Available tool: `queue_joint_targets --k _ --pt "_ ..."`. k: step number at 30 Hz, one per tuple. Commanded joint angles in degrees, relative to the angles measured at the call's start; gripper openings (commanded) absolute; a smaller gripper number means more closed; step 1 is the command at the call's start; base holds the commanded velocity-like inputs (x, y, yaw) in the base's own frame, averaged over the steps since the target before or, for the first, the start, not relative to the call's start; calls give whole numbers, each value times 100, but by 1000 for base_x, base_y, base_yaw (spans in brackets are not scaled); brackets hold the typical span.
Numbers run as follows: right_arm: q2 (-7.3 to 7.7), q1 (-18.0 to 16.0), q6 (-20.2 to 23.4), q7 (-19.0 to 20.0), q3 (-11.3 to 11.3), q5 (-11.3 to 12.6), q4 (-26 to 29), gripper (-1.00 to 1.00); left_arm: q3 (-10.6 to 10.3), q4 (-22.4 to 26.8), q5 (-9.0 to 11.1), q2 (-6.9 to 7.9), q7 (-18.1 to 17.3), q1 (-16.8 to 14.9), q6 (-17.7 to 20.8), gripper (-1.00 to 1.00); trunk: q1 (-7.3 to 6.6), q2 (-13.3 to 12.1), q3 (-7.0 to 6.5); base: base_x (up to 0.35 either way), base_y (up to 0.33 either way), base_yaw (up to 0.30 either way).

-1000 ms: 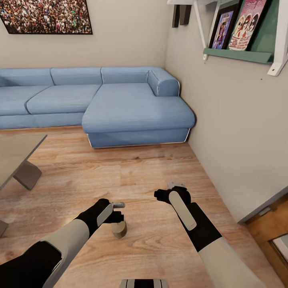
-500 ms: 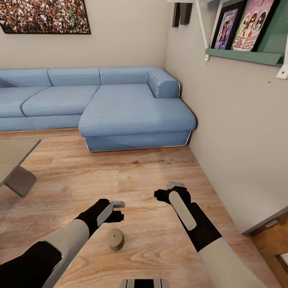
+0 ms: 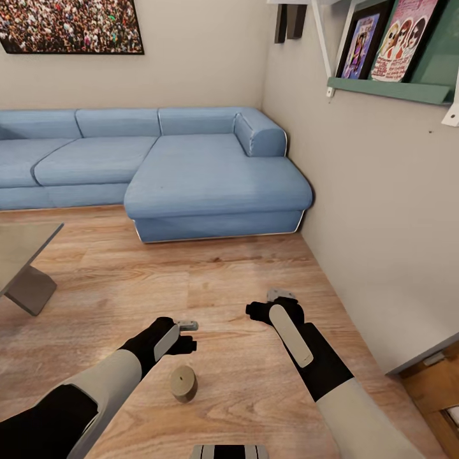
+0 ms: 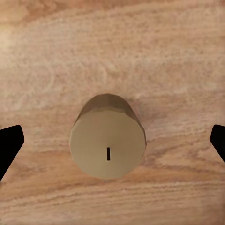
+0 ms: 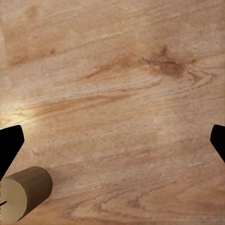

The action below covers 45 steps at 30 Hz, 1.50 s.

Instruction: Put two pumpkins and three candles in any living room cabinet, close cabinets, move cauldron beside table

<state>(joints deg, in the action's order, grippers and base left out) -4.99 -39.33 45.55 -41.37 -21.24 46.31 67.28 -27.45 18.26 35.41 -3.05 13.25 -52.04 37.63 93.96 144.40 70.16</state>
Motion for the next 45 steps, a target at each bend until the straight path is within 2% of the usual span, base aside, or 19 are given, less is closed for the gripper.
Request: queue_joint_targets --k 1,8,19,24,30,33,39,45 --pt "2 -4 6 -58 -8 54 5 100 -38 6 62 4 49 -2 6 100 -1 2 5 2 0 0" --pt "4 -4 6 -56 -6 54 4 100 -41 -4 62 13 74 0 -32 100 -1 2 5 0 0 0" --pt "2 -4 -13 -60 -27 15 63 100 -32 8 64 17 84 1 -47 100 25 15 226 0 0 0" --pt "12 99 5 -89 -199 10 594 100 -30 18 69 23 92 1 -71 100 25 15 226 0 0 0" --pt "36 475 14 -113 -236 -2 1509 100 -29 25 69 25 97 1 -132 100 40 23 359 0 0 0" --pt "39 609 14 -115 -238 -5 1777 100 -26 26 70 30 98 1 -195 100 48 27 426 0 0 0" --pt "46 694 15 -117 -234 -7 1946 100 -24 27 69 32 94 1 -247 100 63 35 559 0 0 0" --pt "50 705 15 -117 -231 -8 1963 100 -36 23 65 39 91 7 -500 100 79 43 692 0 0 0"
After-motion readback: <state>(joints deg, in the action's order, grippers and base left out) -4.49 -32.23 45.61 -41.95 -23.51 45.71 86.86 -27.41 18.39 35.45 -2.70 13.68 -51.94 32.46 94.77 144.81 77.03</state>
